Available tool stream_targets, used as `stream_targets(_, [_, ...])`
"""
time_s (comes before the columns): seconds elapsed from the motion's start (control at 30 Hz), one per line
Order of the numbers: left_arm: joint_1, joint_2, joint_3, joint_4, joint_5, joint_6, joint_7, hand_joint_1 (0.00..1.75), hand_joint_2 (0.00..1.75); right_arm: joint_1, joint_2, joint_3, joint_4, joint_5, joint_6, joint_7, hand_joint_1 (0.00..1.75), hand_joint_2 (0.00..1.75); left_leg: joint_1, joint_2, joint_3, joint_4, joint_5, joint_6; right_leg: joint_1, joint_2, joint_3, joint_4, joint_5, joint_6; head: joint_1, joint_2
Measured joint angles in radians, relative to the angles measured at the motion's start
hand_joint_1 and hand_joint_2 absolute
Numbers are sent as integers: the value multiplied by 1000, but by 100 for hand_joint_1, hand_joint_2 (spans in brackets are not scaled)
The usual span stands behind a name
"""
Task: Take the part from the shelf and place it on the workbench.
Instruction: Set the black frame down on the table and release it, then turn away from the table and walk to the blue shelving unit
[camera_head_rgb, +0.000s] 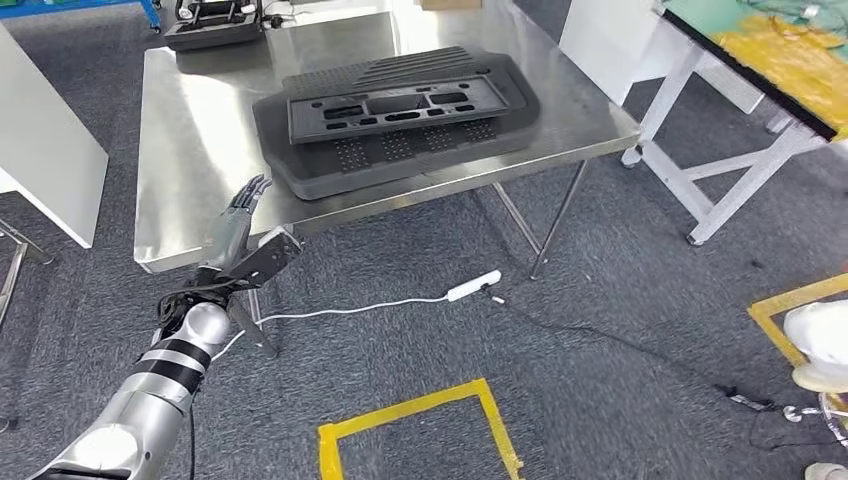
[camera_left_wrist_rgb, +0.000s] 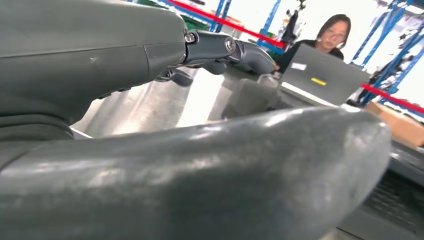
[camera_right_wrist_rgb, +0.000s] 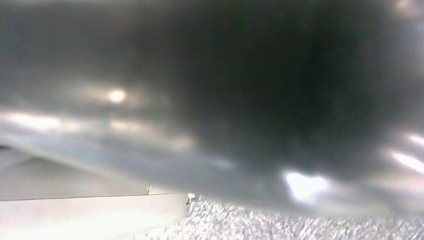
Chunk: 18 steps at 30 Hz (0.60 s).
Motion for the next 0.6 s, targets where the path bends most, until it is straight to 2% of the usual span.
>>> stream_targets(0.03, [2, 2, 0, 0, 0, 0, 0, 0, 0, 0, 1, 0, 0, 0, 0, 0, 0, 0, 2, -1, -4, 1, 0, -6, -4, 0, -4, -5, 9, -7, 1, 0])
stream_targets(0.07, [4, 3, 1, 0, 1, 0, 0, 0, 0, 0, 1, 0, 0, 0, 0, 0, 0, 0, 3, -2, -10, 11, -18, -12, -8, -1, -7, -8, 19, -16, -1, 0])
stream_targets(0.1, [6, 5, 1, 0, 1, -1, 0, 0, 0, 0, 2, 0, 0, 0, 0, 0, 0, 0, 5, -3, -20, 39, -53, -18, -13, -2, -12, -11, 31, -25, -3, 0])
stream_targets(0.17, [11, 7, 4, 0, 7, -2, -1, 0, 0, 0, 3, 0, 0, 0, 0, 0, 0, 0, 9, -3, -47, 148, -155, -26, -17, -4, -30, -12, 52, -35, -7, 0])
stream_targets(0.2, [16, 8, 6, 0, 10, -2, -2, 0, 0, 1, 3, -1, 0, 1, 0, 0, 0, 0, 12, -3, -58, 210, -189, -31, -17, -4, -42, -11, 61, -36, -8, 0])
stream_targets(0.23, [21, 8, 7, 0, 14, -2, -4, 0, 0, 2, 3, -2, 0, 2, 0, 0, 0, 0, 14, -3, -60, 256, -203, -35, -18, -4, -55, -9, 70, -33, -8, 0])
stream_targets(0.27, [26, 8, 9, 0, 18, -2, -5, 0, 0, 3, 3, -3, 0, 2, 0, 0, 0, 0, 17, -2, -52, 274, -197, -39, -20, -4, -67, -7, 78, -30, -8, 0])
stream_targets(0.3, [31, 9, 10, 0, 21, -2, -7, 0, 0, 5, 4, -4, 0, 3, 0, 0, 0, 0, 21, -2, -24, 257, -175, -44, -23, -4, -80, -3, 85, -24, -8, 0])
stream_targets(0.33, [34, 9, 13, 0, 25, -2, -10, 0, 0, 5, 4, -5, 0, 4, 0, 0, 0, 0, 26, -2, 18, 207, -153, -49, -27, -4, -93, 4, 90, -18, -8, 0])
stream_targets(0.37, [36, 8, 15, 0, 30, -2, -12, 0, 0, 6, 3, -6, -1, 5, 0, 0, 0, 0, 27, -4, 65, 146, -147, -54, -27, -4, -106, 12, 95, -12, -10, 0])
stream_targets(0.4, [39, 8, 18, -1, 34, -2, -15, 0, 0, 5, 2, -7, -1, 6, 0, 0, 0, 0, 27, -7, 102, 91, -146, -56, -28, -4, -118, 21, 100, -5, -10, 0])
stream_targets(0.43, [42, 7, 21, -3, 42, -2, -19, 0, 0, 5, 1, -7, -2, 6, 0, 0, 0, 0, 25, -10, 121, 56, -154, -54, -26, -3, -125, 27, 105, 3, -10, 0])
stream_targets(0.47, [48, 7, 24, -4, 54, -5, -25, 0, 0, 6, 1, -8, -2, 6, 0, 0, 0, 0, 20, -13, 124, 44, -162, -49, -24, -3, -131, 29, 111, 11, -10, 0])
stream_targets(0.53, [74, 6, 38, -13, 103, -18, -46, 0, 0, 9, 2, -10, -3, 6, -2, 0, 0, 0, 16, -10, 111, 39, -151, -26, -26, -2, -138, 28, 120, 27, -7, 0])
stream_targets(0.57, [94, 4, 51, -21, 135, -26, -62, 0, 0, 12, 3, -12, -3, 6, -3, 0, 0, 0, 14, -8, 105, 37, -143, -13, -28, -1, -148, 36, 111, 30, -6, 0])
stream_targets(0.6, [117, 2, 66, -31, 168, -32, -79, 0, 0, 15, 3, -14, -3, 6, -5, -1, 0, 0, 14, -5, 98, 34, -135, 0, -29, -1, -162, 59, 89, 28, -4, 0])
